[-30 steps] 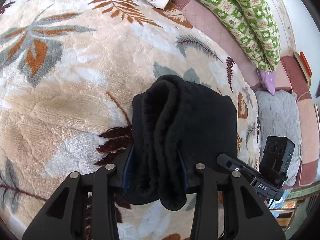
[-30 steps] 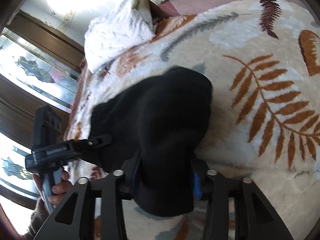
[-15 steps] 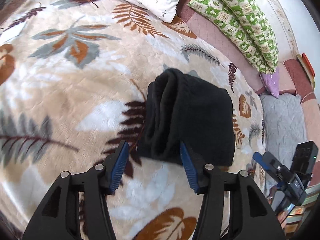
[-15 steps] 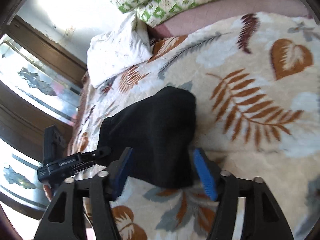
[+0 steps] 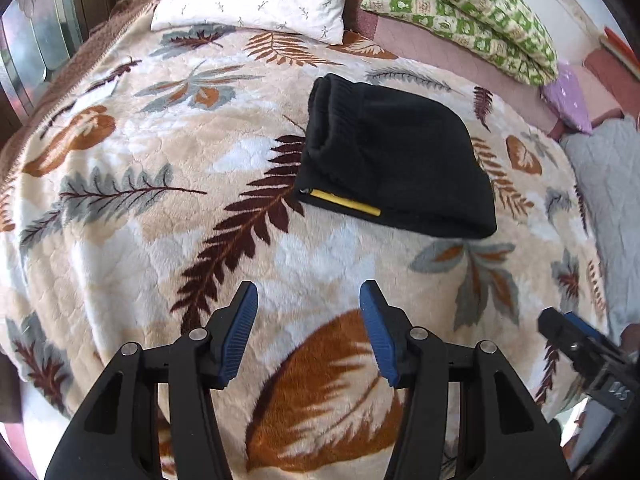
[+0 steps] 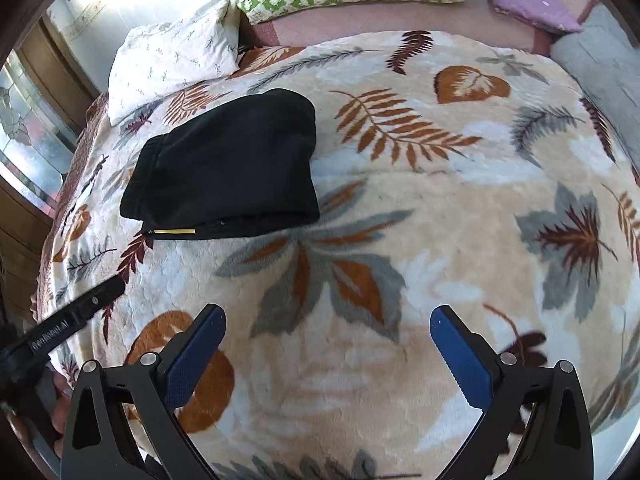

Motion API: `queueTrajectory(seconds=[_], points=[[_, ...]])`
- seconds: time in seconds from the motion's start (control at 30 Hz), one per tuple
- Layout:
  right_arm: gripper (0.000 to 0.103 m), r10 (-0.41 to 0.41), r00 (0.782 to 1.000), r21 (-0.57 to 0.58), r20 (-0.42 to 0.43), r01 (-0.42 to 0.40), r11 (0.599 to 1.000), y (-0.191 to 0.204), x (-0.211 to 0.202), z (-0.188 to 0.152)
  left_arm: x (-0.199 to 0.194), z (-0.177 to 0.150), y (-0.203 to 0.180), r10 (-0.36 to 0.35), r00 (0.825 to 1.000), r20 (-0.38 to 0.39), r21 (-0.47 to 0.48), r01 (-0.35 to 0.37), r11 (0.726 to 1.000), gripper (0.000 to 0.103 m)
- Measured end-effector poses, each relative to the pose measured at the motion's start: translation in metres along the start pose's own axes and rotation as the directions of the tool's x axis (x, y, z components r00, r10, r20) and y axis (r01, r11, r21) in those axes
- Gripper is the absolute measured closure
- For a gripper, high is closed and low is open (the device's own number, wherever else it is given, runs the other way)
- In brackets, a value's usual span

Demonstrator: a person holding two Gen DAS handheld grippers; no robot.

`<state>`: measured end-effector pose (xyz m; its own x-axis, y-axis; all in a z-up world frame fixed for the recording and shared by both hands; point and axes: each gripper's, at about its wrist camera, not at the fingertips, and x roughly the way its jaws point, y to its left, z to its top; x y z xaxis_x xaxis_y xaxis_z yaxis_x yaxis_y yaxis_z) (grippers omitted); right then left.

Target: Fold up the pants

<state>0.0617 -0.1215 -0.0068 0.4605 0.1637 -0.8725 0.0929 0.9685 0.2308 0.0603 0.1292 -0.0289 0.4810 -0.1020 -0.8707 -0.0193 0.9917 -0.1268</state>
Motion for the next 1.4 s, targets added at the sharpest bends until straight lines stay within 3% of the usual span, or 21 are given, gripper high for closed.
queueTrajectory(seconds=[0.17, 0.6, 1.0, 1.4], points=[[0.000, -0.012, 0.999, -0.048, 0.050, 0.014, 0.999, -0.004, -0.023, -0.014, -0.008, -0.015, -0.028, 0.056, 0.998, 0.032, 0.032, -0.057, 0.998, 0.043], [0.000, -0.033, 0.994, -0.084, 0.107, 0.042, 0.996, -0.038, -0.045, -0.042, -0.028, -0.040, -0.076, 0.114, 0.987, 0.116, 0.057, -0.121, 0.991, 0.043], [0.000, -0.062, 0.980, -0.099, 0.188, 0.082, 0.992, -0.047, -0.060, -0.049, -0.041, -0.044, -0.078, 0.143, 0.973, 0.180, 0.035, -0.151, 0.988, 0.043], [0.000, -0.074, 0.981, -0.094, 0.177, 0.091, 0.991, -0.055, -0.057, -0.056, -0.046, -0.047, -0.082, 0.119, 0.973, 0.196, 0.022, -0.126, 0.992, 0.043]])
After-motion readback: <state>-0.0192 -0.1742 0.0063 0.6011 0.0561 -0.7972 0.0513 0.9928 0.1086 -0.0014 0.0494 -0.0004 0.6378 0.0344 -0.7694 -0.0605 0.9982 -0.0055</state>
